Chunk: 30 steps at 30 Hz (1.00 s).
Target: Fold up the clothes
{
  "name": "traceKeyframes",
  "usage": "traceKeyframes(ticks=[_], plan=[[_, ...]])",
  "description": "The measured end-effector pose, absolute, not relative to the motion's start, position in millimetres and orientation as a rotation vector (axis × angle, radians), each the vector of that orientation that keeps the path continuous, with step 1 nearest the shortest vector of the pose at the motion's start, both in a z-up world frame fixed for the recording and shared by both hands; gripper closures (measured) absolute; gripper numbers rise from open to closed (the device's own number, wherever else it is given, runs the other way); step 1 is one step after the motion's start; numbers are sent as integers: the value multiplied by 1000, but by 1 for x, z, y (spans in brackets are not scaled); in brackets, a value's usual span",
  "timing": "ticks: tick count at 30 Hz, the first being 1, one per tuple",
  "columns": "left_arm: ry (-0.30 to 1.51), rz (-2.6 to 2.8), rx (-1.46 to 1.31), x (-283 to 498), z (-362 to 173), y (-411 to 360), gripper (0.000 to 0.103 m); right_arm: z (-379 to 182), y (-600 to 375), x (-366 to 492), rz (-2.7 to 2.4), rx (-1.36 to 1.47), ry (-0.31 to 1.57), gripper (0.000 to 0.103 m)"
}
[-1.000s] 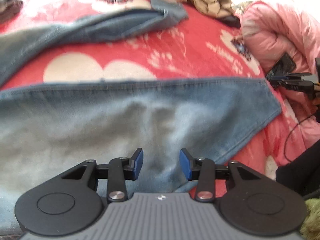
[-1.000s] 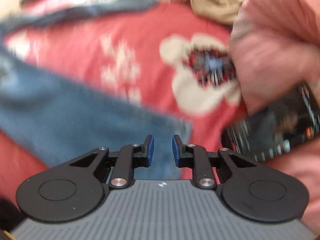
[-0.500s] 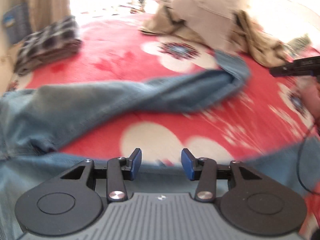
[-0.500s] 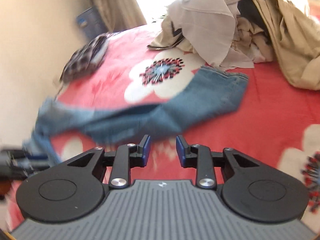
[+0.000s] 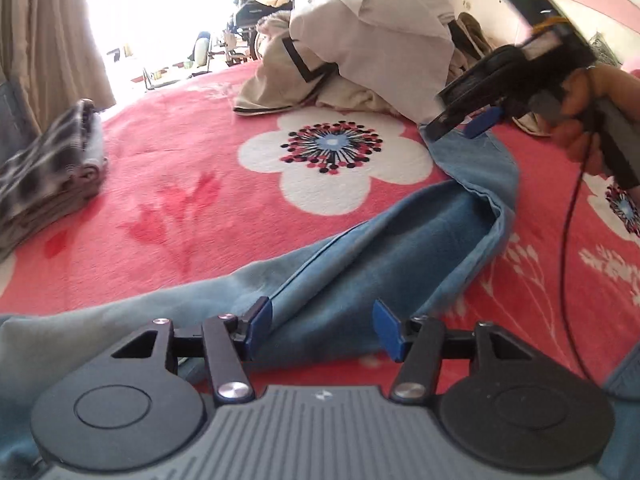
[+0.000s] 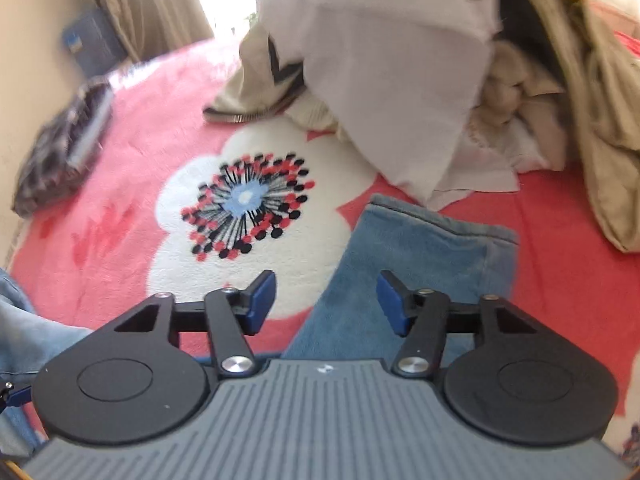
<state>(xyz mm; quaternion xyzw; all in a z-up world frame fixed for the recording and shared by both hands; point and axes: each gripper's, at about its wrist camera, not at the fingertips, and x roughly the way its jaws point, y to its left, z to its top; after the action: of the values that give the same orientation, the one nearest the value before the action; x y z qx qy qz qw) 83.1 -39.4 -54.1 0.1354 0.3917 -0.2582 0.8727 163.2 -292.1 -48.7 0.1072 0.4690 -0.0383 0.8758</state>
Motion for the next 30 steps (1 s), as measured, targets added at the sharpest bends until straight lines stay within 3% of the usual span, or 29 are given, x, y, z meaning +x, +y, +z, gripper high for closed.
traceKeyframes(ticks=[4,5,6,7,8,9,14,22,25,30], plan=[[797,-521,258,96,-59,-53,48,-76,-289,189,-162,165,1045,46],[794,-525,263,99,-61,-58,50,-81,-291,190,-178,152,1048,55],[791,-528,271,102,-62,-63,52,-84,-294,189,-185,148,1046,73],[788,-529,284,103,-64,-68,54,-84,-300,186,-179,171,1035,78],[783,-529,296,105,-66,-72,55,-83,-306,183,-176,194,1022,95],[780,-529,302,106,-67,-75,58,-78,-311,177,-181,212,1002,97],[782,-526,259,110,-69,-77,70,-55,-336,106,-192,313,900,98],[779,-522,245,107,-73,-74,70,-36,-382,-32,-265,517,818,97],[778,-520,242,108,-74,-75,71,-59,-397,-65,-348,619,924,90],[772,-537,266,110,-76,-78,71,-29,-387,-78,-311,517,902,88]])
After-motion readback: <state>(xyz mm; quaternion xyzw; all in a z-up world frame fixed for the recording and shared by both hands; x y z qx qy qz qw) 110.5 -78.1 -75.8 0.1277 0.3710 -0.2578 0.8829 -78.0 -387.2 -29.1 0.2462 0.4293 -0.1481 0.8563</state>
